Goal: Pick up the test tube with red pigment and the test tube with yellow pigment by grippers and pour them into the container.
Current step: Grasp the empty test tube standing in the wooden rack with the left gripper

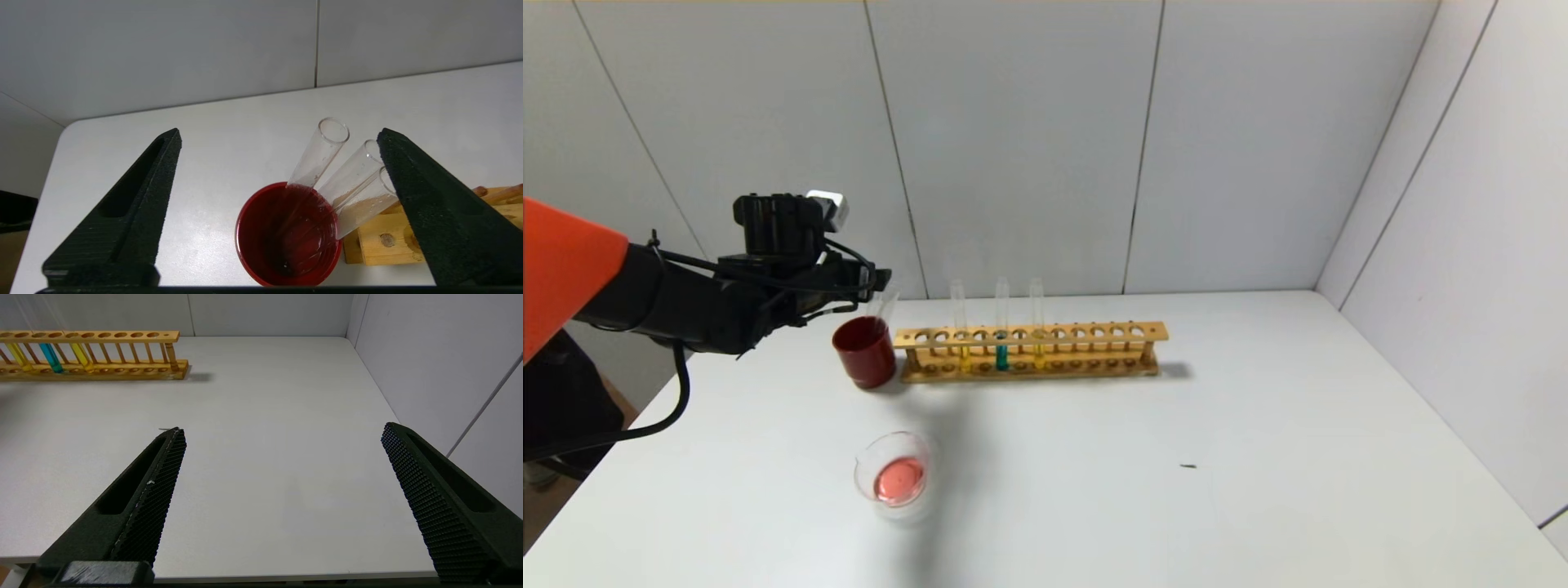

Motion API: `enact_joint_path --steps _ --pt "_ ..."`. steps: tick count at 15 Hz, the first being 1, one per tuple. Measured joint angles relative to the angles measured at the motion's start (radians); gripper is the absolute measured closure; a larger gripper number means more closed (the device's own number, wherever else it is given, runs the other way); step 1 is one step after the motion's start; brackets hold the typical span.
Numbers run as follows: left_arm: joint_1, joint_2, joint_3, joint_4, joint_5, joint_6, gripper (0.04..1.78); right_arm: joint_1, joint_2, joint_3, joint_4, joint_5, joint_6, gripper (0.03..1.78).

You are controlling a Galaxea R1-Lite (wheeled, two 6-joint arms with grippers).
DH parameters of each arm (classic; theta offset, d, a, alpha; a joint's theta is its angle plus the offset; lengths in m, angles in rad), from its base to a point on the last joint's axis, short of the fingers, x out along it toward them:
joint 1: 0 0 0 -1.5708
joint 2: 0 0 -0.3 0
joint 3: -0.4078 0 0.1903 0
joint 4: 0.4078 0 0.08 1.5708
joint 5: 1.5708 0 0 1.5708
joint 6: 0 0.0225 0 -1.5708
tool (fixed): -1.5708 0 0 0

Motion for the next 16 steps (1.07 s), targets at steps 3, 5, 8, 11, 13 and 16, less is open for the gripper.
enact_joint_path --steps 3,5,8,11,13,16 --pt "-0.008 -0.082 0.004 0.019 -0.002 0.003 0.07 0.000 0.000 0.000 0.000 0.000 0.000 0.06" --pt "-0.039 -0.149 0.008 0.066 -0.003 0.001 0.07 0.000 0.000 0.000 0.000 0.000 0.000 0.06" --pt "-0.129 -0.239 0.061 0.133 -0.020 -0.033 0.07 0.000 0.000 0.000 0.000 0.000 0.000 0.06" --pt "-0.206 -0.263 0.088 0.144 -0.026 -0.153 0.07 0.000 0.000 0.000 0.000 0.000 0.000 0.06" --pt "-0.233 -0.250 0.098 0.141 -0.025 -0.190 0.07 0.000 0.000 0.000 0.000 0.000 0.000 0.06" --pt "-0.271 -0.210 0.109 0.134 -0.021 -0.198 0.07 0.000 0.000 0.000 0.000 0.000 0.000 0.06"
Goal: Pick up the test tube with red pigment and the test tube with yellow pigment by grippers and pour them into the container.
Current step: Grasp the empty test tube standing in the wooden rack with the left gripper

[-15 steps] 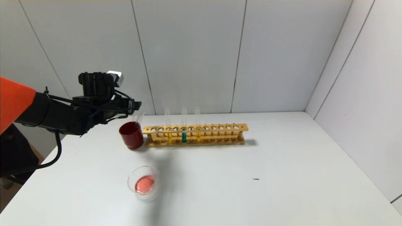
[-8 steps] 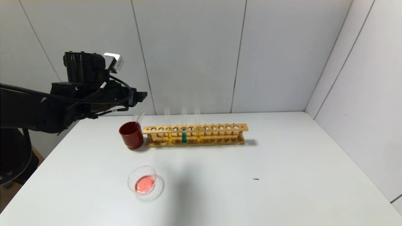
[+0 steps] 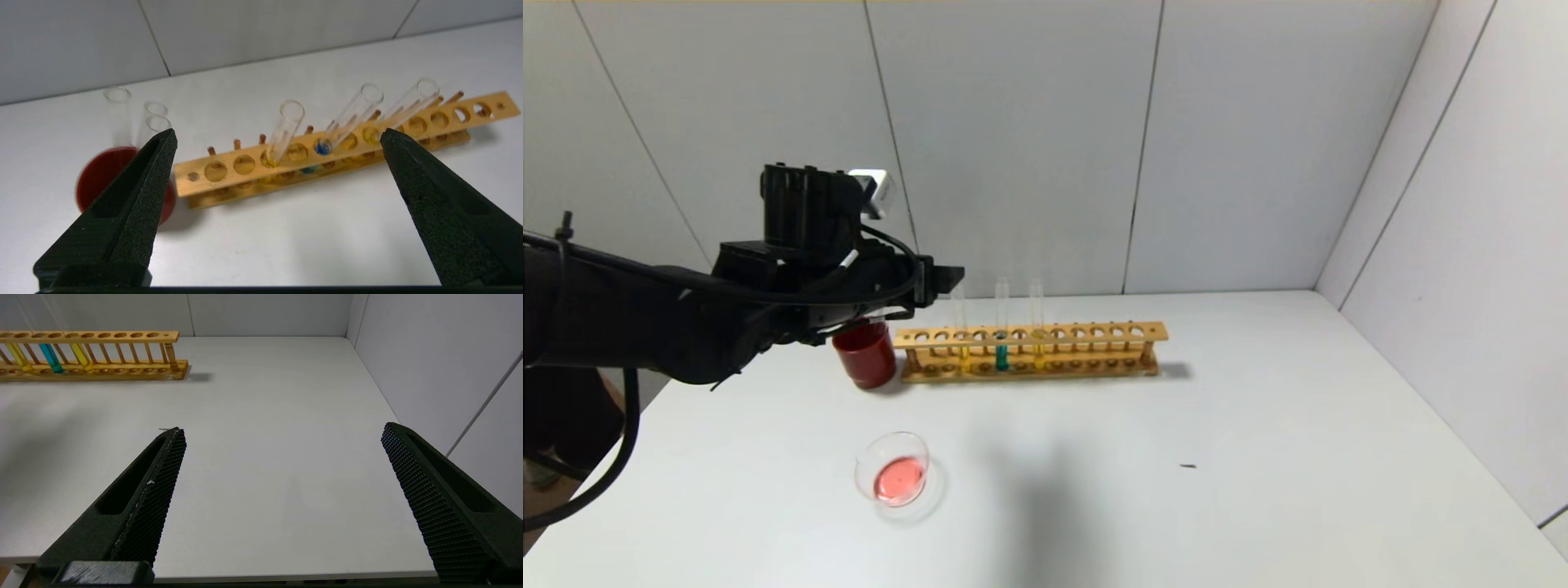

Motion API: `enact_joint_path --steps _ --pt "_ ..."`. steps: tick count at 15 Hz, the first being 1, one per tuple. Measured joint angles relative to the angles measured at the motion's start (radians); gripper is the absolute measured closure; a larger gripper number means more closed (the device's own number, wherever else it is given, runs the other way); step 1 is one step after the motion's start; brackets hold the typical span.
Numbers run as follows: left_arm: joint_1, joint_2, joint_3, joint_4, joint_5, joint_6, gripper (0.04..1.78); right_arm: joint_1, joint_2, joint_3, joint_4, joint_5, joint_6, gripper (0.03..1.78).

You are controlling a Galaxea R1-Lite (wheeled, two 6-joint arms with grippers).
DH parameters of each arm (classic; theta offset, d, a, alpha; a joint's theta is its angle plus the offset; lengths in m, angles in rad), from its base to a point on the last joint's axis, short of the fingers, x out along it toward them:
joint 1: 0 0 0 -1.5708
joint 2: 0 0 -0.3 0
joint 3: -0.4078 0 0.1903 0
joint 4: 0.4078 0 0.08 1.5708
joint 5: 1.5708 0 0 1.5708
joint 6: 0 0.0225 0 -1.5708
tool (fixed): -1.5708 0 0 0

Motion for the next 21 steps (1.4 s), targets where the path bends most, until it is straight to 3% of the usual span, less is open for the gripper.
enact_joint_path --steps 5,21 --pt "-0.033 0.106 -0.030 -0.026 0.000 0.000 0.07 0.000 0.000 0.000 0.000 0.000 0.000 0.06" --pt "0.007 0.287 -0.131 -0.087 0.003 -0.008 0.09 0.000 0.000 0.000 0.000 0.000 0.000 0.06"
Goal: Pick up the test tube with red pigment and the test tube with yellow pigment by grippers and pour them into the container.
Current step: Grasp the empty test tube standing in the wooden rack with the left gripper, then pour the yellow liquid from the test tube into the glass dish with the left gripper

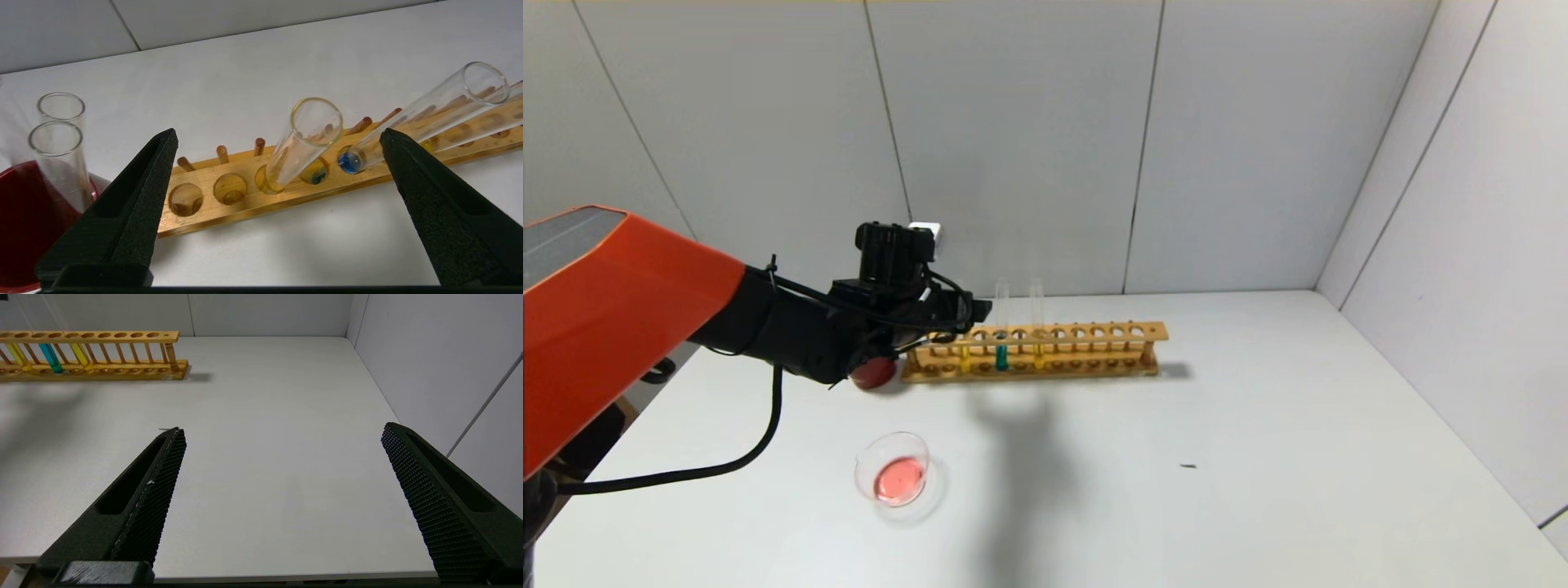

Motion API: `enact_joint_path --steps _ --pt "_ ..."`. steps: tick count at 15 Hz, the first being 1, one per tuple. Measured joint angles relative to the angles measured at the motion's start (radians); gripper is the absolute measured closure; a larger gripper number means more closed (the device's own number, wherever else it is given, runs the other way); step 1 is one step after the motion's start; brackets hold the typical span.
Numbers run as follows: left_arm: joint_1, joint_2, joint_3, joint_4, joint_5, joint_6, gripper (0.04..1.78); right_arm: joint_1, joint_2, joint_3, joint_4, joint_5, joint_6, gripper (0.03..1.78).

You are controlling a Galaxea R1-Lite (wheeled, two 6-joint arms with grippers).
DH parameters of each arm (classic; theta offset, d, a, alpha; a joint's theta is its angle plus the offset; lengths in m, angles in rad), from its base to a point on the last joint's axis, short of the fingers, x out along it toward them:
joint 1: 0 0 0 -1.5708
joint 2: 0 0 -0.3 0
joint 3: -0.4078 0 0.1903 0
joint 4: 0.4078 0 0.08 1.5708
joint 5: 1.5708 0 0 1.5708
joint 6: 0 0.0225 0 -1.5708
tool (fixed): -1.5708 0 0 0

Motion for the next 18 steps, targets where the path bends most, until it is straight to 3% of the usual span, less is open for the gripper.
enact_joint_path --steps 4,8,10,18 --pt "-0.005 0.016 -0.016 0.000 -0.004 0.001 0.44 0.000 0.000 0.000 0.000 0.000 0.000 0.06" --pt "-0.013 0.025 -0.014 0.000 -0.006 0.000 1.17 0.000 0.000 0.000 0.000 0.000 0.000 0.06" --pt "-0.017 0.030 -0.011 0.000 -0.001 0.003 1.45 0.000 0.000 0.000 0.000 0.000 0.000 0.06" --pt "-0.020 0.024 -0.003 0.001 0.004 0.009 1.52 0.000 0.000 0.000 0.000 0.000 0.000 0.06"
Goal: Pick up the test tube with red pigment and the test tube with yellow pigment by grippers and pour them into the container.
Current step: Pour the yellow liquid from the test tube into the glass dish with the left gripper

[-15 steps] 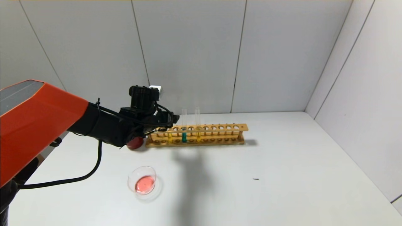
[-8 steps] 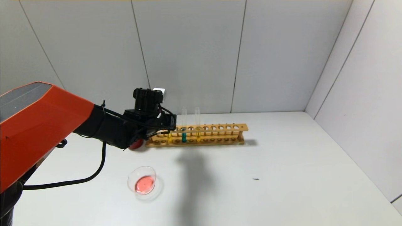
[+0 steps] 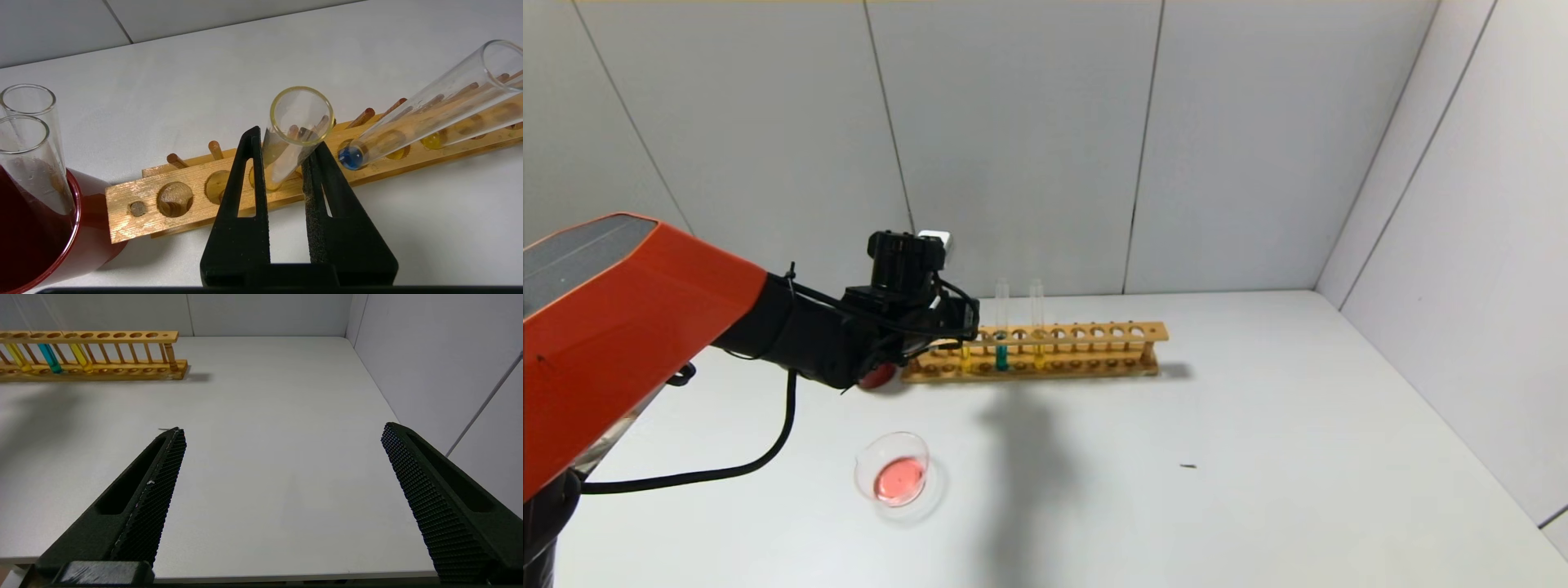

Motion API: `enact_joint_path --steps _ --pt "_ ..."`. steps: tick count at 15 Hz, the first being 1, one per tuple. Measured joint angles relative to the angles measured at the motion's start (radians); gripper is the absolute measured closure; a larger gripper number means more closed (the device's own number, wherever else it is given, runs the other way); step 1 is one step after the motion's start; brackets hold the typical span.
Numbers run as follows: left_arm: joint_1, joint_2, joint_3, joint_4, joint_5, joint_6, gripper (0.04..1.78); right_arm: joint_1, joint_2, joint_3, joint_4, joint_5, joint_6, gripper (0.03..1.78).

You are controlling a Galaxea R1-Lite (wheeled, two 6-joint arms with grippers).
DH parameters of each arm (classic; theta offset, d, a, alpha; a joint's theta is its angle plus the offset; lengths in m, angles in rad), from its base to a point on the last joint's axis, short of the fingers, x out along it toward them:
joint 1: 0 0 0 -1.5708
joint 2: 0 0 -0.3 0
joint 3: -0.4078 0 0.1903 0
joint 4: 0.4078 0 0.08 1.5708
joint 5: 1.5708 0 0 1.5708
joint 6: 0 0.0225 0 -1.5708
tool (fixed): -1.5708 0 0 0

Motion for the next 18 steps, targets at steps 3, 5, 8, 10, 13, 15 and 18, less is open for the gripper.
enact_joint_path --steps 3,5,8,10,13,15,18 --pt "-0.002 -0.039 -0.005 0.004 0.001 0.009 1.52 0.000 0.000 0.000 0.000 0.000 0.000 0.06" --pt "-0.002 -0.093 -0.016 0.013 0.000 0.036 1.52 0.000 0.000 0.000 0.000 0.000 0.000 0.06" --pt "-0.002 -0.194 -0.051 0.077 -0.001 0.090 1.52 0.000 0.000 0.000 0.000 0.000 0.000 0.06" --pt "-0.001 -0.264 -0.084 0.145 -0.001 0.121 1.52 0.000 0.000 0.000 0.000 0.000 0.000 0.06" --pt "-0.002 -0.367 -0.111 0.230 0.000 0.156 1.52 0.000 0.000 0.000 0.000 0.000 0.000 0.06" --pt "-0.001 -0.436 -0.060 0.248 0.001 0.163 1.52 0.000 0.000 0.000 0.000 0.000 0.000 0.06" --pt "0.027 -0.519 0.107 0.188 0.006 0.236 1.52 0.000 0.000 0.000 0.000 0.000 0.000 0.06"
